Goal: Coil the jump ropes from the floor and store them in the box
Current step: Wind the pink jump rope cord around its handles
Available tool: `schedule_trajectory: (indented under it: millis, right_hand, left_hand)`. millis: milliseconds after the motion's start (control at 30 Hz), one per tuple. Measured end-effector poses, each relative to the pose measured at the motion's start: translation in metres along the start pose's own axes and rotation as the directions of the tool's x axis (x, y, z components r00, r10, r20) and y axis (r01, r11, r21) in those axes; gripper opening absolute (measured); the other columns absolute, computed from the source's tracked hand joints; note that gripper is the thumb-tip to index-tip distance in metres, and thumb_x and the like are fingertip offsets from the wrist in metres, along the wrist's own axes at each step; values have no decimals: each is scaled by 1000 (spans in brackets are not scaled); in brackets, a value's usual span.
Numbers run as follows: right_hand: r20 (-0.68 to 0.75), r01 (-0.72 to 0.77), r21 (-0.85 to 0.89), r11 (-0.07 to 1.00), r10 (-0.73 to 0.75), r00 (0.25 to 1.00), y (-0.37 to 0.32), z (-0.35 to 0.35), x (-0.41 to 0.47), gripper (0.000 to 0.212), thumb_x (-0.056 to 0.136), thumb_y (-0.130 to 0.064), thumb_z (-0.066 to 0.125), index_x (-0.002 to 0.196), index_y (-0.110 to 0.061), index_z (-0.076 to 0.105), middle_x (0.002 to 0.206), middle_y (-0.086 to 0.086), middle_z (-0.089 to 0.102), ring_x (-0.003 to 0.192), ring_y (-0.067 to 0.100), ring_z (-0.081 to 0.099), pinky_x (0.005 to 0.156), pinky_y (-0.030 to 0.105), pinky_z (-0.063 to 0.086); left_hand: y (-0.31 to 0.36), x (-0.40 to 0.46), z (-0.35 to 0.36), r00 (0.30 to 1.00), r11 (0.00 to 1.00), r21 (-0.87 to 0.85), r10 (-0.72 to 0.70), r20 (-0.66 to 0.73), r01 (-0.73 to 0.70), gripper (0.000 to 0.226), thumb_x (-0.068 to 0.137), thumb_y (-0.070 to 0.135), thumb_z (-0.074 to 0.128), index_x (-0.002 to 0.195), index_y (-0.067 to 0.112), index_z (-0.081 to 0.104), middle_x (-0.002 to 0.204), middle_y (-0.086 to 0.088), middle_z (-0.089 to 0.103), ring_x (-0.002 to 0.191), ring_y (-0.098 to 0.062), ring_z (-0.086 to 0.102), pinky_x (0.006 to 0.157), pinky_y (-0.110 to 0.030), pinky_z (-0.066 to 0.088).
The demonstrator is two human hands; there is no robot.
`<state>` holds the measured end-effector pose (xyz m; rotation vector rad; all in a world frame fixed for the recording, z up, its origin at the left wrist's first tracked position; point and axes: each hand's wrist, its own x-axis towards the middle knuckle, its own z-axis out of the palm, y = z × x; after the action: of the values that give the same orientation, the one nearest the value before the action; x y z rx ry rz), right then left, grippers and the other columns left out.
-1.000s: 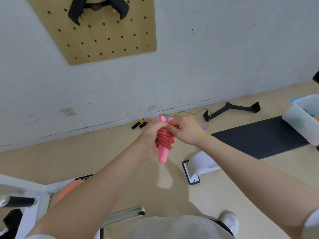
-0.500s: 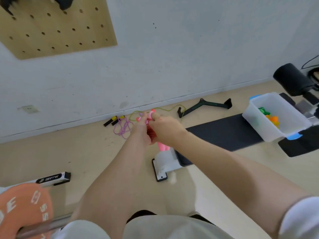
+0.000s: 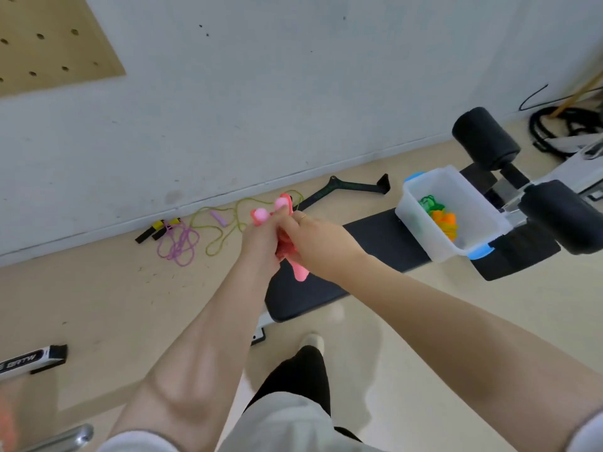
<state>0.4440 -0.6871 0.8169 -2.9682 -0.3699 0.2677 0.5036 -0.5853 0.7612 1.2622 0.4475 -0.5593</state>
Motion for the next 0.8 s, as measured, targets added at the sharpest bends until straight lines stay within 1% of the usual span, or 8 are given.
schedule_trajectory:
  millis: [67,167,333,433,500,600,700,800]
  right_hand:
    - [-55,-88,224,971,103,993,29,-12,-4,68,88,-25,60,142,-15,21,114,7,56,85,31,61,64,38,50]
    - [-94,-211,433,877,276,956,79,-23,-4,43,95,-28,45,135,-15,33,124,5,51,102,25,57,75,32,43]
    - [84,-315,570,759,327,941,170,-9,27,26,93,-22,44,115,-8,46,107,11,59,94,25,58,85,40,49]
    - [123,-349,613,709,351,928,218,-8,39,44,92,-19,43,134,-11,31,115,10,54,99,26,59,89,42,48]
    - [119,-366,654,662,388,914,247,-4,43,65,87,-13,49,144,-10,17,131,11,42,114,26,51,96,37,44]
    - [120,-407,697,591,463,878,294,10,43,81,78,-11,60,145,-7,13,141,9,28,128,24,38,105,36,37]
    - [244,-519,717,464,531,812,344,22,32,75,73,-14,68,135,-7,28,127,7,37,120,26,45,97,37,42]
    - [335,-588,717,374,555,761,392,35,14,100,68,-27,75,144,-16,12,133,5,39,123,24,45,102,38,41]
  left_hand:
    - [-1,14,25,998,995,89,58,-37,-54,23,86,31,65,78,11,56,74,-6,64,64,-20,65,60,-30,53]
    - [-1,28,73,987,963,226,157,-40,-144,22,85,29,67,76,11,57,71,-6,65,67,-23,66,55,-29,52]
    - [5,71,164,984,943,281,179,21,-177,40,76,38,69,94,3,60,95,-18,69,85,-31,69,80,-46,56]
    - [5,100,215,994,967,230,99,53,-109,36,69,43,70,84,13,60,92,-14,70,86,-30,69,81,-51,55]
    - [0,116,249,996,978,199,52,67,-64,20,80,34,66,82,16,58,88,-8,68,88,-28,68,77,-40,56]
    - [-14,127,295,991,976,204,-101,93,80,30,88,36,58,110,17,53,100,-5,63,87,-18,63,72,-30,49]
    - [-30,135,323,918,945,208,-302,257,253,42,93,44,48,125,16,53,111,-8,65,97,-19,64,76,-32,52]
    - [-49,145,347,825,926,244,-369,427,288,47,98,48,30,122,20,59,112,-6,68,102,-16,65,85,-33,51]
